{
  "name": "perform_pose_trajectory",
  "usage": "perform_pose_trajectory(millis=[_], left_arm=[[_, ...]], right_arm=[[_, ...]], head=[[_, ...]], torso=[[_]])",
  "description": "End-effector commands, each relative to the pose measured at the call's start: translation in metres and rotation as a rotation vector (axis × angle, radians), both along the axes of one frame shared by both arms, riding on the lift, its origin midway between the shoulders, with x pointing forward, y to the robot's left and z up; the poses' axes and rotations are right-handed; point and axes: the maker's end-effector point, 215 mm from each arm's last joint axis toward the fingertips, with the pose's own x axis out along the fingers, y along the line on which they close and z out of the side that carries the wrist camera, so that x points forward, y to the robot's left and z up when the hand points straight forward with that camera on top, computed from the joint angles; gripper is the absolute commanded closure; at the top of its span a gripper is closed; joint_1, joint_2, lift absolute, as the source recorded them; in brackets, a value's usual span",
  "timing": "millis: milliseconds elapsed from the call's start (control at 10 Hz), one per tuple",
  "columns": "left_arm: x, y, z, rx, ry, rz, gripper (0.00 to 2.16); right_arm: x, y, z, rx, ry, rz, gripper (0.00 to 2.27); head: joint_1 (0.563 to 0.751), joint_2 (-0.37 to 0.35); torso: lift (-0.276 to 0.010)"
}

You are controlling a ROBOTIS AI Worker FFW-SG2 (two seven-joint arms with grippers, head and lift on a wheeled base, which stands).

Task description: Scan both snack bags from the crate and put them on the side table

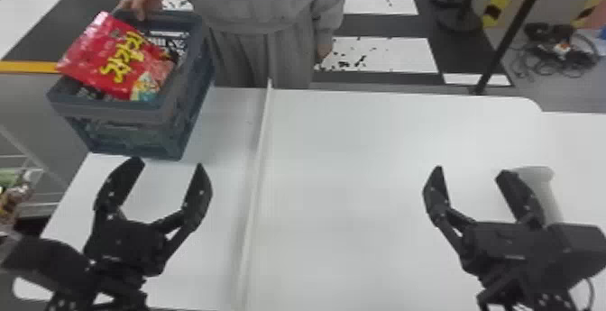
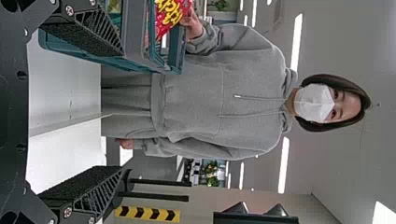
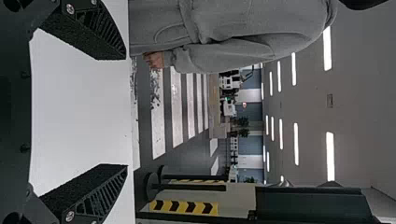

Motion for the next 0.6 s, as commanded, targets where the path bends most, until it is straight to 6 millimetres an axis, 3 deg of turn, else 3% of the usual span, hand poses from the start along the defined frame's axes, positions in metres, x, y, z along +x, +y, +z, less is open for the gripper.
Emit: perform_pose_trajectory(millis=[0, 500], left_arm=[[0.0003, -0.0002, 0.0003, 0.0, 0.002, -0.001, 0.13], [-0.0002, -0.0019, 0.0006, 0.0, 0.004, -0.011, 0.13]], right_arm=[[-0.0003, 0.0004, 0.0011, 0.001, -0.002, 0.001, 0.1], [-0.0008, 0.0005, 0.0033, 0.001, -0.005, 0.001, 0.1]], head=[[0.695, 0.02], [0.695, 0.018]], torso=[[-0.087], [-0.087]])
